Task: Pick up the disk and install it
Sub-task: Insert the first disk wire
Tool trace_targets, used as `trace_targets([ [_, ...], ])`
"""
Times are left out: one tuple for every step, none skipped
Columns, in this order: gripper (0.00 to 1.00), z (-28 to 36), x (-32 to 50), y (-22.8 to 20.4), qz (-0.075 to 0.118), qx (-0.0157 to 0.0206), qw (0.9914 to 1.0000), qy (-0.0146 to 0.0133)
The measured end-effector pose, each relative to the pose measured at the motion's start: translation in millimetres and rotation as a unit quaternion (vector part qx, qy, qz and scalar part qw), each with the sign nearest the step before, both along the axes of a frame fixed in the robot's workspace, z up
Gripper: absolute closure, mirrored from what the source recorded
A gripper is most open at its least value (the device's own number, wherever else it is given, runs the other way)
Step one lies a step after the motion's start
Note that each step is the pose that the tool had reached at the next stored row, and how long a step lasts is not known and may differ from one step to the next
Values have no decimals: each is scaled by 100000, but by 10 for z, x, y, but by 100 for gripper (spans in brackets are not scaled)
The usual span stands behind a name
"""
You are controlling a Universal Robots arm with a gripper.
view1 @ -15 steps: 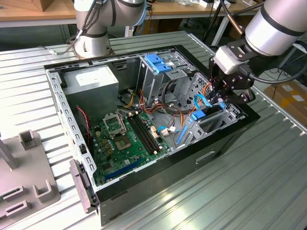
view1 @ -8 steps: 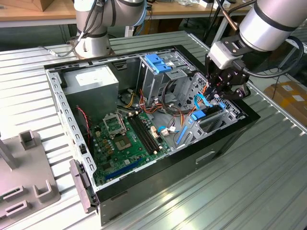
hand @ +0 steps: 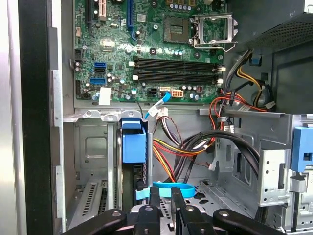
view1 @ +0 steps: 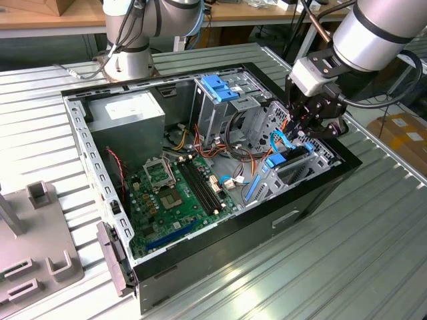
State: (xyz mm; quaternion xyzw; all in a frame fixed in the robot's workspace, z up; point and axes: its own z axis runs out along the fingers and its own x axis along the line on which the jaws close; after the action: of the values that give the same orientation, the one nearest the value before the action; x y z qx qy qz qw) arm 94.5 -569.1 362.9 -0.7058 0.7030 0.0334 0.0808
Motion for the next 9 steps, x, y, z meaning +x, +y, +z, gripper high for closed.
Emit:
trace_targets([
  [76, 1, 8, 1, -5, -6, 100000, 3],
  [76, 0, 36, 0, -5, -4, 100000, 0],
  [76, 0, 79, 0, 0, -4, 100000, 1],
  [76, 0, 114, 0, 1, -2, 100000, 0],
  [76, 0, 137, 1, 2, -118, 100000, 3],
  [76, 1, 146, 4, 0, -547, 99999, 7],
  [76, 0, 152, 10, -3, -834, 99997, 8],
  [76, 0, 153, 11, -6, -1124, 99994, 8],
  [76, 0, 154, 13, -3, -1312, 99991, 8],
])
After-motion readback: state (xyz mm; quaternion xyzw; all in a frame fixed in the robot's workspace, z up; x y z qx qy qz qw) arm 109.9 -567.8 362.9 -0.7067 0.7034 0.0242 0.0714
